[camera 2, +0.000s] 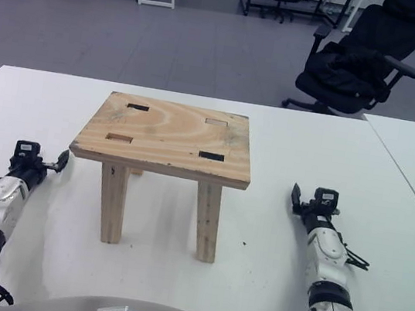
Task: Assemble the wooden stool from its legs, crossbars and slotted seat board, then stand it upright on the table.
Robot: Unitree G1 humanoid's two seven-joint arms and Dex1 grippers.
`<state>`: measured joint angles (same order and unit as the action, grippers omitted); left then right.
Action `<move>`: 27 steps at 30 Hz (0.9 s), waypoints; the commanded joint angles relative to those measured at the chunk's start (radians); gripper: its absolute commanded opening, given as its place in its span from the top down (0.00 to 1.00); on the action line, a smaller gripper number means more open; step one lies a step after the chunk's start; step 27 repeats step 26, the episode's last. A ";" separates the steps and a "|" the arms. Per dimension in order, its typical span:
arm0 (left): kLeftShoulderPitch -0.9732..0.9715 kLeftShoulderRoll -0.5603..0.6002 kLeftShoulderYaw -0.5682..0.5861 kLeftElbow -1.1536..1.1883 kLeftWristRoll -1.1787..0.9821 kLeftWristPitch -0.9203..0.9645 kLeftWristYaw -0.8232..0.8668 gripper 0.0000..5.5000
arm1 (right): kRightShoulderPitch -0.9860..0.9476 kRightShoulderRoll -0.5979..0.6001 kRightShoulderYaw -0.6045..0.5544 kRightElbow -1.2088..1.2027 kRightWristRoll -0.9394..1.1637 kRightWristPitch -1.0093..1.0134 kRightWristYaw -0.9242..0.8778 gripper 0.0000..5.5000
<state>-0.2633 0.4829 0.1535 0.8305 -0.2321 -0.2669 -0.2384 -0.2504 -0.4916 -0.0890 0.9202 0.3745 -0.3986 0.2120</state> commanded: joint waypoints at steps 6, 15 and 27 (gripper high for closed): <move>-0.003 0.029 0.074 -0.149 -0.037 0.044 -0.116 0.14 | -0.007 0.017 -0.068 0.009 -0.111 -0.106 0.021 0.34; 0.043 -0.024 0.095 -0.373 -0.079 0.178 -0.160 0.14 | -0.042 0.014 -0.095 -0.086 -0.192 -0.119 0.020 0.34; 0.074 -0.061 0.087 -0.454 -0.054 0.221 -0.140 0.14 | -0.048 0.043 -0.130 -0.153 -0.163 -0.055 0.071 0.34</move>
